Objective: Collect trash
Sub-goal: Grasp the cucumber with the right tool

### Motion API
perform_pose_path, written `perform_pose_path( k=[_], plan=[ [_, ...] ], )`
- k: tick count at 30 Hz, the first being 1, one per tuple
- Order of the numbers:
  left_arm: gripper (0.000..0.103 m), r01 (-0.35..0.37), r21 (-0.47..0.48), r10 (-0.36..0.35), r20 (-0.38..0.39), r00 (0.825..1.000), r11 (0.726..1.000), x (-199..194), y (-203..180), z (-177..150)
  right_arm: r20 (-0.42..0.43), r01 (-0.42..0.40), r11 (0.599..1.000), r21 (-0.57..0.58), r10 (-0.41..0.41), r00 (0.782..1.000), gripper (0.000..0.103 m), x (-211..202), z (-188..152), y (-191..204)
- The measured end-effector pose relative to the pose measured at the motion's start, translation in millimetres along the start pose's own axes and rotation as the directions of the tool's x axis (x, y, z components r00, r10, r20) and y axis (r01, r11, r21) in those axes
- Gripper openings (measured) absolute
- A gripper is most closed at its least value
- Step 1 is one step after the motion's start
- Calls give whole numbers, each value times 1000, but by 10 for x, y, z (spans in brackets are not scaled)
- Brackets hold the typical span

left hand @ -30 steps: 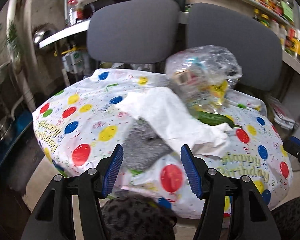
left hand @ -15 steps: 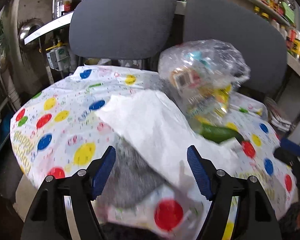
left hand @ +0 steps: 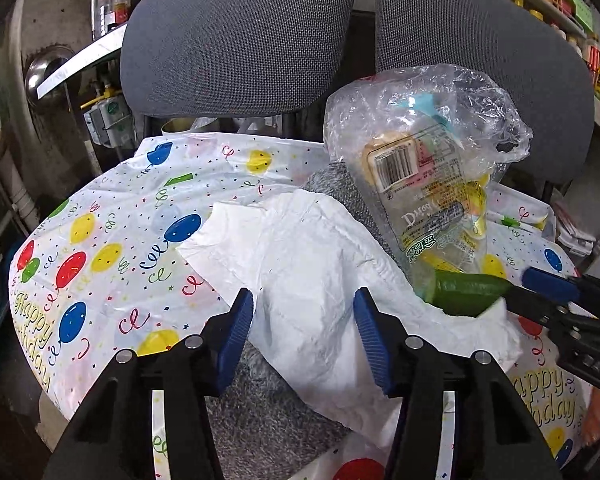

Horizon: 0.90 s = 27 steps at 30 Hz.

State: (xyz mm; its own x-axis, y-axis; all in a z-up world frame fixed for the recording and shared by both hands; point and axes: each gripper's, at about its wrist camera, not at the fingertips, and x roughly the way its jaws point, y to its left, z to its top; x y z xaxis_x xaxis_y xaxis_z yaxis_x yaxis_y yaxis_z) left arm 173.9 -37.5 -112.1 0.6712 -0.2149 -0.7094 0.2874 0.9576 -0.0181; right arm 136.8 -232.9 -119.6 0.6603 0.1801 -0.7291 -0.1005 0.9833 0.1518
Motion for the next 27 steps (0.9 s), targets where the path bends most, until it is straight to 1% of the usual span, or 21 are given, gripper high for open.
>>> perform_pose_path(
  k=[3, 5, 6, 7, 9, 12, 14, 15, 17, 18, 19, 20, 22, 24, 27],
  plan=[
    [53, 5, 3, -5, 4, 1000, 1000, 17, 21, -17, 0, -6, 1000, -29, 6, 1000, 40, 45, 29, 51],
    [53, 11, 2, -11, 10, 1000, 1000, 26, 36, -38, -7, -22, 999, -42, 21, 1000, 42, 71, 22, 69],
    [53, 17, -1, -17, 11, 1000, 1000, 22, 44, -49, -15, -29, 998, -51, 28, 999, 45, 87, 18, 82],
    [53, 23, -5, -23, 13, 1000, 1000, 12, 55, -56, -25, -21, 997, -72, 19, 999, 47, 110, 7, 110],
    [52, 35, -13, -35, 13, 999, 999, -10, 81, -80, -21, 5, 993, -120, -8, 1000, 47, 129, -27, 177],
    [50, 37, -16, -37, 12, 999, 999, -28, 97, -110, -34, -1, 991, -131, -3, 999, 50, 183, -47, 203],
    [50, 34, -18, -34, 10, 999, 999, -46, 94, -135, -55, 17, 988, -156, -26, 998, 54, 257, -65, 231],
    [50, 33, -21, -33, 9, 999, 999, -54, 97, -142, -49, 40, 983, -179, -50, 998, 55, 288, -81, 265],
    [50, 29, -28, -29, 12, 1000, 999, -79, 112, -160, -36, 53, 980, -193, -61, 998, 55, 277, -80, 304],
    [50, 27, -30, -26, 14, 1000, 999, -88, 118, -169, -13, 58, 978, -201, -62, 998, 54, 232, -79, 324],
    [50, 26, -34, -26, 15, 1000, 999, -100, 132, -179, 4, 62, 977, -206, -63, 998, 48, 186, -85, 340],
    [50, 26, -38, -25, 15, 1000, 999, -109, 141, -188, 9, 60, 977, -207, -60, 998, 46, 140, -103, 353],
    [50, 26, -39, -25, 22, 999, 999, -136, 152, -209, 18, 45, 978, -203, -42, 999, 37, 72, -141, 348],
    [46, 30, -39, -29, 29, 999, 999, -150, 153, -218, 36, 45, 982, -183, -39, 999, 33, -38, -196, 332],
    [35, 40, -22, -39, 35, 999, 999, -131, 115, -200, 51, 34, 991, -126, -28, 998, 32, -171, -243, 243]
  ],
)
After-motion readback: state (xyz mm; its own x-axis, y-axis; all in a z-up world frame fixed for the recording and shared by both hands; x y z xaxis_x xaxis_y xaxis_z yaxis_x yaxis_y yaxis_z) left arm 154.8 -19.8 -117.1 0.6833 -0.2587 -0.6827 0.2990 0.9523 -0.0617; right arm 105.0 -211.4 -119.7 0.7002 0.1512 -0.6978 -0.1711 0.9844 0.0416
